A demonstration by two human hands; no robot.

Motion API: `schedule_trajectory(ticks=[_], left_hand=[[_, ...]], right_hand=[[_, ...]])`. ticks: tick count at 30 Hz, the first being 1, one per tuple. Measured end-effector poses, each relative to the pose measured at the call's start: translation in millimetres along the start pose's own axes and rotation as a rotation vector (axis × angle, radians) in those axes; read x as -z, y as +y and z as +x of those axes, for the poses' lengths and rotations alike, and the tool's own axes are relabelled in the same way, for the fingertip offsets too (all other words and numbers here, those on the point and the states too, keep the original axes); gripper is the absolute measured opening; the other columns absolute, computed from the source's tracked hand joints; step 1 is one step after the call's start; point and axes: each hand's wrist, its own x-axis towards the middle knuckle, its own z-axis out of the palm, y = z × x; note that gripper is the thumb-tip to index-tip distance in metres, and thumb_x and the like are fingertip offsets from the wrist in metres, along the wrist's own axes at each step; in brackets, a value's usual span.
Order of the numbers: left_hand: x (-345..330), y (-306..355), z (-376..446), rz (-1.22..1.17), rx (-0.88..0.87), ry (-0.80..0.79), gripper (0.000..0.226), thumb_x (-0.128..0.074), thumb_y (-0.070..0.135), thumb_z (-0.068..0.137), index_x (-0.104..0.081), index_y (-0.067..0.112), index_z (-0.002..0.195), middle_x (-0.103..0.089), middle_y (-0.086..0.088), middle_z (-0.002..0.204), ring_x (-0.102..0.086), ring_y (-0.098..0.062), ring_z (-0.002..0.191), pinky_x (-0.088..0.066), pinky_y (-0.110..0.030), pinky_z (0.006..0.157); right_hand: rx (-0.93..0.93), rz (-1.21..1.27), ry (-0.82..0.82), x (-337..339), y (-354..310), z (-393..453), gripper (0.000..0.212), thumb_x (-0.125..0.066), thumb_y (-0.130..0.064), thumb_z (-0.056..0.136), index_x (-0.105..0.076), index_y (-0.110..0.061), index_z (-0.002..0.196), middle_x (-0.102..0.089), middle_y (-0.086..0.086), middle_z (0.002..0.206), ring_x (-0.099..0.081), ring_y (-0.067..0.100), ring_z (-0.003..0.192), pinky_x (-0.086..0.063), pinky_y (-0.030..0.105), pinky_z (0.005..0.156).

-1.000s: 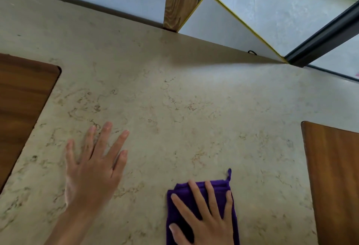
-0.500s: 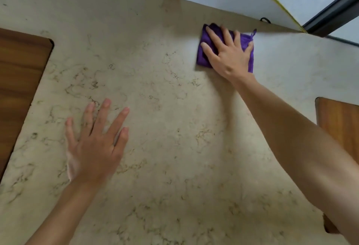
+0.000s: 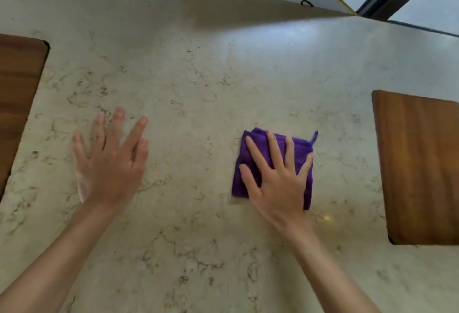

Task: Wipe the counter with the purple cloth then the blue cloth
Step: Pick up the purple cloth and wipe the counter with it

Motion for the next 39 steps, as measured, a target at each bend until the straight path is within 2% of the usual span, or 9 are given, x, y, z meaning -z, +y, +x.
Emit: schedule_trajectory(ticks=[4,7,14,18,24,27,30,33,39], left_hand=[[0.1,-1.2,-1.5,0.023,0.002,-0.063,0.052,-0.015,0.058,0.102,-0.011,0.057,0.154,-0.013,0.01,0.171,-0.015,-0.024,0.157,0.022,-0.038,0.12],[-4.0,-3.2,-1.2,0.007,-0.008,-0.062,0.054,-0.016,0.058,0.101,-0.013,0.055,0.155,-0.01,0.011,0.171,-0.003,-0.013,0.156,0.016,-0.045,0.122],[-3.8,-1.4,-2.0,0.017,-0.022,-0.022,0.055,-0.017,0.056,0.102,-0.012,0.053,0.156,-0.016,0.007,0.171,-0.021,-0.029,0.155,-0.011,-0.062,0.121],[-1.6,-2.5,-0.7,0.011,-0.012,-0.042,0.054,-0.014,0.057,0.102,-0.011,0.054,0.156,-0.011,0.013,0.17,-0.021,-0.028,0.154,-0.013,-0.061,0.121],[19.4,5.5,1.9,0.006,-0.019,-0.105,0.053,-0.025,0.051,0.101,-0.025,0.05,0.154,-0.028,0.0,0.166,-0.027,-0.032,0.152,-0.018,-0.063,0.117],[41.6,30.1,21.9,-0.187,0.087,-0.085,0.043,-0.044,0.043,0.094,-0.052,0.042,0.136,-0.043,-0.014,0.144,-0.042,-0.04,0.131,-0.037,-0.061,0.104],[56.6,75.8,54.3,-0.398,0.063,-0.039,0.036,-0.065,0.041,0.089,-0.068,0.038,0.125,-0.042,-0.009,0.113,-0.045,-0.035,0.11,-0.043,-0.049,0.096],[53.6,115.9,78.6,-0.488,-0.062,-0.111,0.042,-0.07,0.05,0.085,-0.067,0.044,0.127,-0.033,-0.001,0.106,-0.041,-0.027,0.106,-0.041,-0.039,0.102],[32.2,123.1,93.5,-0.422,-0.106,-0.188,0.05,-0.069,0.058,0.081,-0.06,0.053,0.13,-0.03,0.002,0.106,-0.025,-0.016,0.099,-0.032,-0.036,0.103]], right_hand=[[0.138,-0.04,-0.079,-12.1,-22.8,-128.5,0.065,-0.039,-0.073,0.091,-0.031,-0.054,0.152,-0.031,-0.003,0.167,-0.026,0.038,0.154,-0.021,0.082,0.109],[0.122,-0.073,-0.12,-17.1,-40.3,-154.4,0.067,-0.049,-0.076,0.084,-0.036,-0.058,0.147,-0.039,-0.007,0.163,-0.029,0.034,0.153,-0.026,0.083,0.106],[0.114,0.083,-0.007,-2.5,-65.6,13.4,0.055,-0.035,-0.071,0.096,-0.032,-0.059,0.149,-0.033,-0.013,0.166,-0.03,0.032,0.153,-0.014,0.078,0.114],[0.072,0.067,-0.066,6.6,-68.1,128.3,0.058,-0.02,-0.074,0.094,-0.014,-0.062,0.151,-0.017,-0.015,0.17,-0.01,0.029,0.159,0.0,0.078,0.116],[0.124,0.168,-0.119,13.3,-63.7,140.7,0.058,-0.017,-0.07,0.097,-0.011,-0.057,0.154,-0.003,-0.015,0.172,0.004,0.024,0.16,0.013,0.07,0.119],[0.085,0.564,0.051,31.2,-44.8,132.6,0.041,-0.047,-0.043,0.103,-0.055,-0.036,0.142,-0.04,-0.004,0.162,-0.03,0.019,0.153,-0.012,0.057,0.128],[-0.002,0.644,0.287,39.0,-7.4,120.7,0.019,-0.07,-0.025,0.092,-0.077,-0.018,0.109,-0.072,0.002,0.117,-0.066,0.015,0.11,-0.054,0.042,0.1],[-0.021,0.608,0.103,38.9,17.7,117.8,0.031,-0.081,-0.03,0.083,-0.076,-0.025,0.114,-0.06,0.0,0.118,-0.054,0.014,0.109,-0.043,0.025,0.098],[0.049,0.61,-0.082,45.2,36.9,131.6,0.048,-0.085,-0.029,0.08,-0.072,-0.024,0.125,-0.048,0.001,0.123,-0.041,0.02,0.122,-0.034,0.027,0.106]])
